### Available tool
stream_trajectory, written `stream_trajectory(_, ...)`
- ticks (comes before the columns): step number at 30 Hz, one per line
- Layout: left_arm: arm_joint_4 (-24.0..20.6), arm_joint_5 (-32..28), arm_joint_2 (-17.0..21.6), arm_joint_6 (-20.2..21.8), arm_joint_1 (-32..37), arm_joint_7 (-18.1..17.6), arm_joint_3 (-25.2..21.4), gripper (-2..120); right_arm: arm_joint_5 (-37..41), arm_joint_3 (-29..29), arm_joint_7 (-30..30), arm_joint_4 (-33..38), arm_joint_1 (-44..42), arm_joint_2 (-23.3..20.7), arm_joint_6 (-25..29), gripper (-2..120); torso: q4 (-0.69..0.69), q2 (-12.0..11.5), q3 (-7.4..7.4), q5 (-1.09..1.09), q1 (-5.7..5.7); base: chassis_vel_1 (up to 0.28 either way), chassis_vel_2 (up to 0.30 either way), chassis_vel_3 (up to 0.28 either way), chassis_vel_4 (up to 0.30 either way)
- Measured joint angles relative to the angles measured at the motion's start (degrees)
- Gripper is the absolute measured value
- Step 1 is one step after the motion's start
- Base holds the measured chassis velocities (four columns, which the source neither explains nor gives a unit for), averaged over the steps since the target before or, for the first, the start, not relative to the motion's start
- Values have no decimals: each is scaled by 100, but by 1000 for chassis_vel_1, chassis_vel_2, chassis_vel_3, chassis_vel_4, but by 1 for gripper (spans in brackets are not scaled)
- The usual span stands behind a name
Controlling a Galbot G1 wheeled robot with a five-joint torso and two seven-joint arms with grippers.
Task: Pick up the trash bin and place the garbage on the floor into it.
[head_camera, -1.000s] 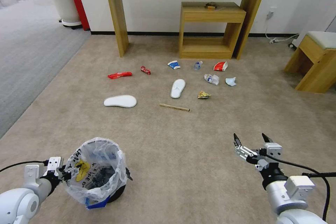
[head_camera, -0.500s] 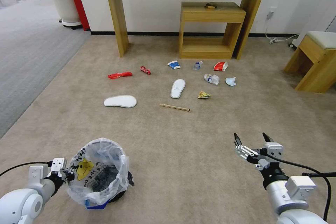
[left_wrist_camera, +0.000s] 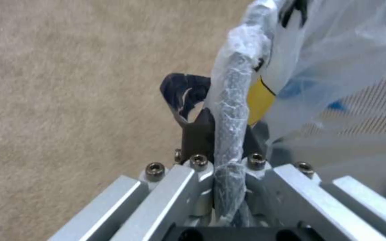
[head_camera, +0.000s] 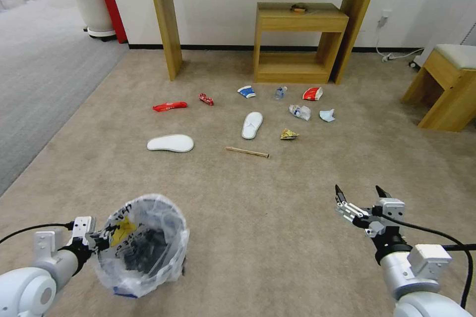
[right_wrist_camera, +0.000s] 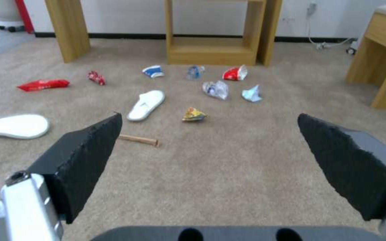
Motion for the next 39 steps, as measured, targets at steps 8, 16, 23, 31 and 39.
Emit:
stream_trajectory(8,-986,-364,-337,0,755,-1014,-84,0,119,18,1,147,50,-44,-11,100,2,0,-1,0,0,0,0,0,0)
stream_trajectory(16,-1136,-199,-713,1,1221,-1128,-418,0,143,90,-29,396,2,-34,-33,100,1,0,-1,0,0,0,0,0,0)
stream_trajectory(23,-816,-387,-756,0,1213,-895,-875,0,148,160,-151,553,13,-34,-34,100,1,0,-1,-1,0,0,0,0,0)
stream_trajectory(31,-472,-535,-710,-2,1131,-655,-1111,0,155,155,-160,568,22,-42,-25,100,1,0,-1,-1,-1,0,0,0,0)
stream_trajectory(39,-333,-539,-677,-2,962,-593,-1071,0,128,142,-175,475,62,-54,-15,100,2,0,-1,-1,0,-30,124,33,-122)
